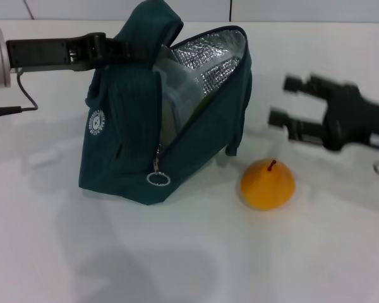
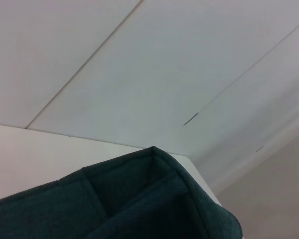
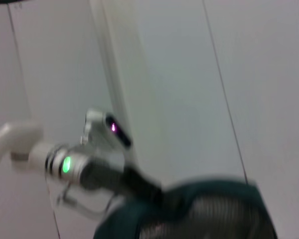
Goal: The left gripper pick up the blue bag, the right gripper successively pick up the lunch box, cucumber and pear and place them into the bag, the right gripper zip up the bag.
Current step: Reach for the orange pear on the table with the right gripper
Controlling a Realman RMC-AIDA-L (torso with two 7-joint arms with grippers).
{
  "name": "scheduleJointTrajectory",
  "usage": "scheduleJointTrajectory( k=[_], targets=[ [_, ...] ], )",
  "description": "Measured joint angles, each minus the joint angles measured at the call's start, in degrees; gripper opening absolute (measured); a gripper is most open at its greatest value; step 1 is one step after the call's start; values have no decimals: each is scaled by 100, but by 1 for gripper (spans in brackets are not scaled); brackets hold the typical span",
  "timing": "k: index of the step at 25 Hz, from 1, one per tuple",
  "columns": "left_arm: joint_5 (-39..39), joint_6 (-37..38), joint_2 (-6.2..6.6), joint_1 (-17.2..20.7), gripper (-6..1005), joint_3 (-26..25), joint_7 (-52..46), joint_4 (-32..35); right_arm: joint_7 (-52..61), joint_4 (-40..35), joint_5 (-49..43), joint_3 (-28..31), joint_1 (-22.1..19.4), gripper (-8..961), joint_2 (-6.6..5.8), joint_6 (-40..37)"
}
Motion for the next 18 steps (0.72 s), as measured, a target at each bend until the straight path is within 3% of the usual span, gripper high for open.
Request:
scheduleJointTrajectory(
  k=[5,11,18],
  targets=[
    [-7,0,-18,-9,77,1,2,3,-427,141,-783,335,-398,762,211,72],
    [-11,0,-40,-51,78,10,3,5,-797,705,-846,309,-184,731,229,167],
    [-13,-1,-52,-70,79,20,19,5,-1014,747,-929,157,-65,694,246,348]
  ],
)
